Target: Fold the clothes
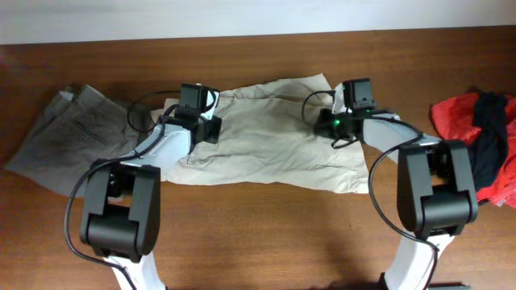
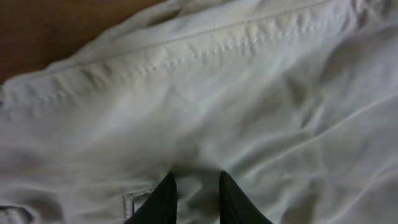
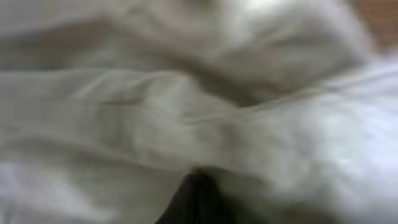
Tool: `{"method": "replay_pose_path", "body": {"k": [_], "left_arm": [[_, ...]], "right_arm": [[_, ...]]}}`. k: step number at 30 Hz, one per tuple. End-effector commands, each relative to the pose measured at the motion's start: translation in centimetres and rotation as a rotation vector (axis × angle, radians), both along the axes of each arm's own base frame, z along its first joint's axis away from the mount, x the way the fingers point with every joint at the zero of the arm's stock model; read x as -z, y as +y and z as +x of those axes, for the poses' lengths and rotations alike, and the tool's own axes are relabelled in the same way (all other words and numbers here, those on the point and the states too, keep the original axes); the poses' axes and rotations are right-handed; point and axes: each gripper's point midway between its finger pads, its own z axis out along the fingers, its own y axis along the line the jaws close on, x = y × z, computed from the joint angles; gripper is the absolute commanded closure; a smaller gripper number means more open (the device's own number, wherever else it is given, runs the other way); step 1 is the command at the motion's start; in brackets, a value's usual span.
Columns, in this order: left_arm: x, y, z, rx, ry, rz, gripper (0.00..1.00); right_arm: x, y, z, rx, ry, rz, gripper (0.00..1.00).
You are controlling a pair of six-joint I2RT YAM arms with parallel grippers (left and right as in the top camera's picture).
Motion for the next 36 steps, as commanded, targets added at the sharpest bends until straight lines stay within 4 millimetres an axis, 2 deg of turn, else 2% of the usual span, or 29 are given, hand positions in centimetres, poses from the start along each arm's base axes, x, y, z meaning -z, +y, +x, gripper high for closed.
{"method": "replay_pose_path", "body": {"k": [1, 3, 5, 12, 16, 19, 22, 25, 27, 29, 30, 32, 34, 36], "left_arm": [[1.1, 0.3, -0.2, 0.011, 0.025, 0.022, 0.77], [1.0, 0.3, -0.2, 0.011, 0.024, 0.022, 0.77], [1.1, 0.3, -0.3, 0.012, 0.029, 0.022, 0.77], [1.8, -0.8, -2.0, 0.045, 0.092, 0.031, 0.78], [1.8, -1.9, -3.2, 0.073, 0.123, 0.041, 0.78], [0.3, -2.6, -3.4, 0.086, 0.104, 0.037, 0.76], [-2.4, -2.9, -3.1, 0.048, 0.051, 0.003, 0.72], [-5.9, -2.6, -2.7, -0.003, -0.017, -0.045, 0.63], [-8.4, -1.8, -2.7, -0.046, -0.059, -0.075, 0.53], [-10.7, -0.2, -3.0, -0.117, -0.084, -0.11, 0.44], [-11.5, 0.7, -3.3, -0.157, -0.087, -0.125, 0.41], [-12.8, 3.0, -4.0, -0.253, -0.081, -0.167, 0.3], [-13.2, 4.3, -4.6, -0.282, -0.05, -0.227, 0.27], [-13.1, 4.6, -4.8, -0.276, -0.015, -0.307, 0.27]], "right_arm": [[3.8, -8.8, -2.6, 0.303, 0.137, -0.36, 0.96], [3.8, -11.0, -3.5, 0.356, 0.167, -0.431, 0.96], [3.9, -12.4, -4.5, 0.378, 0.207, -0.459, 0.96], [3.6, -15.7, -8.1, 0.425, 0.339, -0.534, 0.96], [1.3, -17.0, -9.0, 0.446, 0.341, -0.61, 0.96], [-1.3, -17.2, -8.8, 0.461, 0.294, -0.616, 0.96], [-4.2, -16.1, -7.7, 0.377, 0.209, -0.57, 0.96], [-7.4, -13.7, -6.7, 0.251, 0.106, -0.476, 0.96], [-9.9, -12.0, -6.4, 0.195, 0.032, -0.39, 0.96], [-12.9, -10.4, -6.6, 0.157, -0.044, -0.309, 0.85], [-14.2, -9.8, -6.8, 0.145, -0.077, -0.275, 0.73], [-16.8, -8.5, -7.5, 0.119, -0.139, -0.21, 0.55], [-19.1, -7.4, -8.2, 0.09, -0.195, -0.151, 0.51], [-20.8, -6.3, -8.9, 0.062, -0.237, -0.099, 0.51]]}}
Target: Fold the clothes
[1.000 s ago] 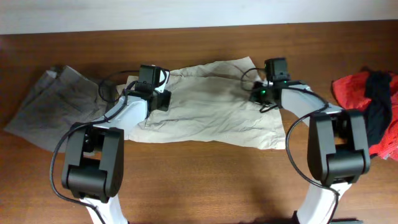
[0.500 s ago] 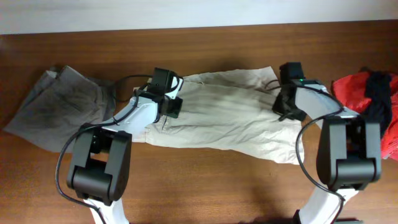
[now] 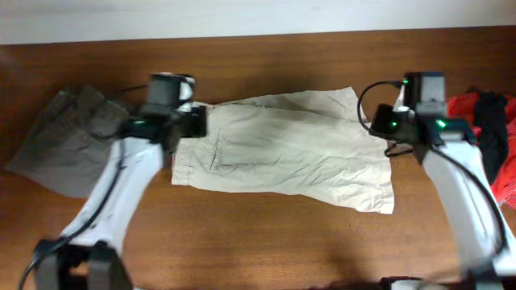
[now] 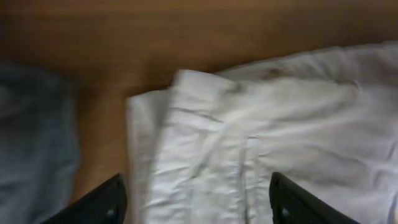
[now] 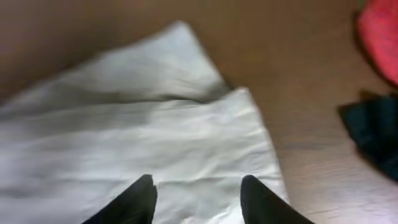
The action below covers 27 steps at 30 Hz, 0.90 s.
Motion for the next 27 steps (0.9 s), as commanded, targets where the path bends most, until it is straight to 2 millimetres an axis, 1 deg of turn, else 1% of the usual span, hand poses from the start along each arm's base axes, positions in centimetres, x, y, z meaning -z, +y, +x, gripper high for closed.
{"method": "replay_pose_path", "body": {"k": [1, 4, 7, 8, 9, 11, 12, 13, 15, 16, 19, 21, 23, 24, 27], "left_arm": [[0.5, 0.4, -0.4, -0.024, 0.05, -0.178, 0.28], [1.8, 0.4, 0.1, 0.037, 0.071, -0.213, 0.27], [3.4, -2.1, 0.9, 0.254, 0.048, -0.256, 0.27], [4.2, -2.7, 1.0, 0.302, 0.055, -0.27, 0.27], [5.4, -2.6, 0.9, 0.295, 0.087, -0.273, 0.27], [7.3, -2.1, 0.1, 0.252, 0.167, -0.297, 0.33], [8.3, -1.7, -0.3, 0.222, 0.21, -0.311, 0.33], [8.9, -1.2, -0.5, 0.204, 0.233, -0.317, 0.33], [9.4, -0.1, -0.5, 0.162, 0.249, -0.329, 0.32], [9.3, 1.1, -0.3, 0.106, 0.249, -0.35, 0.28], [9.1, 2.8, -0.1, 0.07, 0.236, -0.377, 0.21], [9.6, 3.8, -0.2, 0.045, 0.247, -0.382, 0.15], [10.4, 4.5, -0.6, 0.03, 0.274, -0.39, 0.13], [10.7, 4.4, -0.8, 0.041, 0.283, -0.401, 0.13], [11.8, 3.2, -1.2, 0.119, 0.303, -0.457, 0.13]], "right_arm": [[-2.9, 3.3, -1.1, -0.128, -0.071, 0.131, 0.52], [-3.6, 4.9, -2.0, -0.184, -0.072, 0.204, 0.51], [-3.0, 6.1, -2.7, -0.218, -0.03, 0.242, 0.5], [-2.7, 6.3, -2.8, -0.232, -0.018, 0.239, 0.5], [-2.5, 6.7, -3.0, -0.253, -0.009, 0.232, 0.49], [-2.1, 7.3, -3.4, -0.287, 0.012, 0.222, 0.49], [-1.9, 7.6, -3.7, -0.303, 0.024, 0.216, 0.49], [-1.8, 7.9, -4.1, -0.331, 0.033, 0.205, 0.49], [-1.4, 8.2, -4.6, -0.362, 0.051, 0.184, 0.48], [-1.2, 8.1, -4.9, -0.367, 0.064, 0.176, 0.49], [-1.2, 8.1, -5.0, -0.368, 0.07, 0.176, 0.49], [-1.2, 8.1, -5.0, -0.37, 0.07, 0.174, 0.49], [-1.1, 8.1, -5.0, -0.37, 0.07, 0.174, 0.49], [-1.1, 8.1, -5.0, -0.37, 0.07, 0.174, 0.49], [-1.1, 8.0, -5.0, -0.366, 0.07, 0.167, 0.49]]}}
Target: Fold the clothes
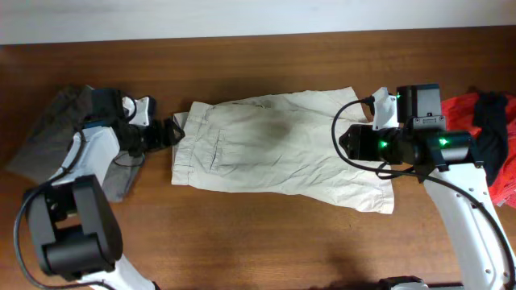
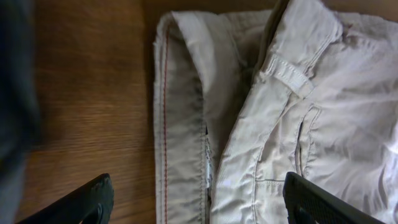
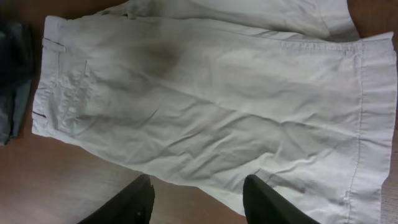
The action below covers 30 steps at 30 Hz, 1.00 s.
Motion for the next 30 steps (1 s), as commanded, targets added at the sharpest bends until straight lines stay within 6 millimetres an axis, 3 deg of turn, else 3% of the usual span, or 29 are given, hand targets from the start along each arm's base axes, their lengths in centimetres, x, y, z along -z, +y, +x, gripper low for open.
{"method": "replay_pose_path", "body": {"k": [1, 6, 11, 16, 28, 30], "left_arm": [[2.1, -1.9, -0.7, 0.099, 0.027, -0.103, 0.13], [5.2, -2.2, -1.9, 0.145, 0.095, -0.115, 0.13], [6.5, -2.4, -2.6, 0.166, 0.126, -0.125, 0.13], [6.4, -3.4, -2.7, 0.208, 0.111, -0.164, 0.14], [4.6, -6.3, -2.3, 0.341, -0.006, -0.273, 0.38], [4.2, -6.6, -2.2, 0.346, -0.023, -0.302, 0.49]], "right_arm": [[0.0, 0.0, 0.1, -0.014, -0.007, -0.013, 0.49], [0.4, -0.2, -0.2, -0.007, 0.007, -0.027, 0.49], [0.5, -0.2, -0.2, -0.007, 0.01, -0.027, 0.5], [0.5, -0.2, -0.2, -0.007, 0.01, -0.027, 0.52], [0.5, -0.2, -0.1, -0.007, 0.006, -0.027, 0.57], [0.4, -0.2, -0.1, -0.007, 0.004, -0.027, 0.58]]}}
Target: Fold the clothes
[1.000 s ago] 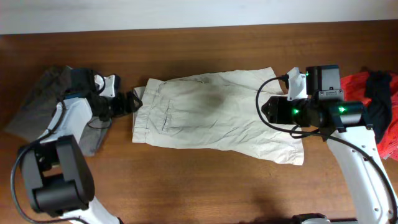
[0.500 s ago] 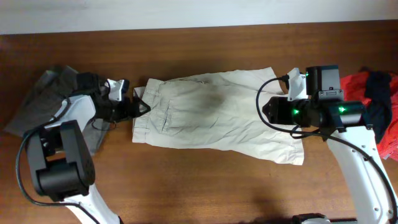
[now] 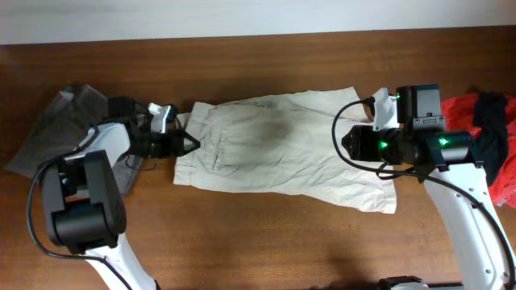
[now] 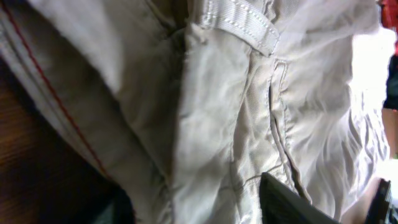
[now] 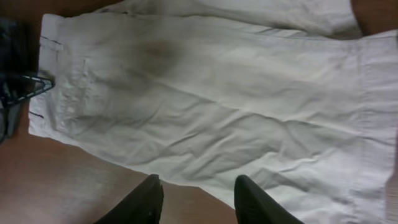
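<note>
Beige shorts (image 3: 282, 145) lie spread flat on the wooden table (image 3: 266, 250), waistband to the left, leg hems to the right, with a dark stain near the middle. My left gripper (image 3: 187, 143) is low at the waistband's left edge. In the left wrist view it (image 4: 199, 208) is open, with the waistband cloth (image 4: 205, 137) and a belt loop (image 4: 239, 22) lying between its spread fingers. My right gripper (image 5: 199, 205) hangs open high above the shorts (image 5: 205, 106), over their near edge, holding nothing.
A crumpled grey garment (image 3: 60, 133) lies at the table's left end, just behind my left arm. A red and black pile of clothes (image 3: 484, 141) sits at the right edge. A white wall (image 3: 242, 16) runs along the back.
My left gripper has moved right, from the bare wood beside the waistband onto the waistband's edge, still open. The right gripper stays high over the shorts, barely shifted.
At first both grippers were shut on the bunched shorts along their far side. Then the shorts lay spread flat and both grippers stood open at the far corners. After that the left gripper sat low beside the waistband and the right high above the legs. Now the left straddles the waistband.
</note>
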Tool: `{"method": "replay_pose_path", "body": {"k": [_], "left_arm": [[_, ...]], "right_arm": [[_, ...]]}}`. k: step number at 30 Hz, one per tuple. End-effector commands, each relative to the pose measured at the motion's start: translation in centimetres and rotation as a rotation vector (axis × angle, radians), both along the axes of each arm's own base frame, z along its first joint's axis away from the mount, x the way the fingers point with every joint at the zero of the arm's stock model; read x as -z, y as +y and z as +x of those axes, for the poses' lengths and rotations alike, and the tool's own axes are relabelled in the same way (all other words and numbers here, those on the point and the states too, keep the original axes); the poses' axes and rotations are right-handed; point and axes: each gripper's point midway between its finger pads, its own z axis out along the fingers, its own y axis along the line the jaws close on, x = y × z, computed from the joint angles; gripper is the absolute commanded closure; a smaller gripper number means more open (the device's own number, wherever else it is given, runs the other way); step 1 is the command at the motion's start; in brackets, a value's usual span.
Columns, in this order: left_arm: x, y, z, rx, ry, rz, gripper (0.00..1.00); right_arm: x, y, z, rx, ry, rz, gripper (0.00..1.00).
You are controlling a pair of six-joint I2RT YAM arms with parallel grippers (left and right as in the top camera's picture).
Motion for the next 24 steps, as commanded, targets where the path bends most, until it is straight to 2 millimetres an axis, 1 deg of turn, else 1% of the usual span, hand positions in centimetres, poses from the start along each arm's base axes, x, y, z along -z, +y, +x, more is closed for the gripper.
{"method": "replay_pose_path", "body": {"k": [1, 2, 5, 7, 12, 17, 18, 21, 24], "left_arm": [[0.7, -1.8, -1.1, 0.055, 0.008, -0.096, 0.64], [0.5, -2.0, -1.0, 0.058, 0.001, -0.111, 0.73], [-0.2, -2.3, -0.8, 0.06, -0.015, -0.156, 0.93], [-0.9, -2.3, -0.6, 0.056, -0.026, -0.194, 1.0], [-2.8, -1.1, 0.4, -0.009, -0.007, -0.222, 0.99], [-6.4, -1.1, 0.9, 0.001, -0.062, -0.199, 1.0], [-7.2, -1.1, 1.0, -0.001, -0.078, -0.174, 0.99], [-8.7, -0.7, 1.3, -0.031, -0.099, -0.062, 1.0], [-10.1, -0.3, 1.1, -0.051, -0.119, 0.068, 0.99]], "right_arm": [[0.3, 0.0, 0.0, -0.009, -0.002, -0.013, 0.58], [0.3, 0.0, 0.0, -0.009, -0.003, -0.013, 0.58], [0.3, 0.0, 0.0, -0.009, -0.003, -0.014, 0.59], [0.3, 0.0, 0.0, -0.009, -0.002, -0.014, 0.59], [0.3, 0.0, 0.0, -0.009, -0.003, -0.014, 0.59], [0.3, -0.2, 0.2, -0.003, -0.007, -0.023, 0.59], [0.3, -0.2, 0.2, -0.003, -0.008, -0.024, 0.59], [0.2, -0.3, 0.3, -0.001, -0.011, -0.027, 0.59], [0.2, -0.3, 0.3, -0.001, -0.011, -0.027, 0.59]]}}
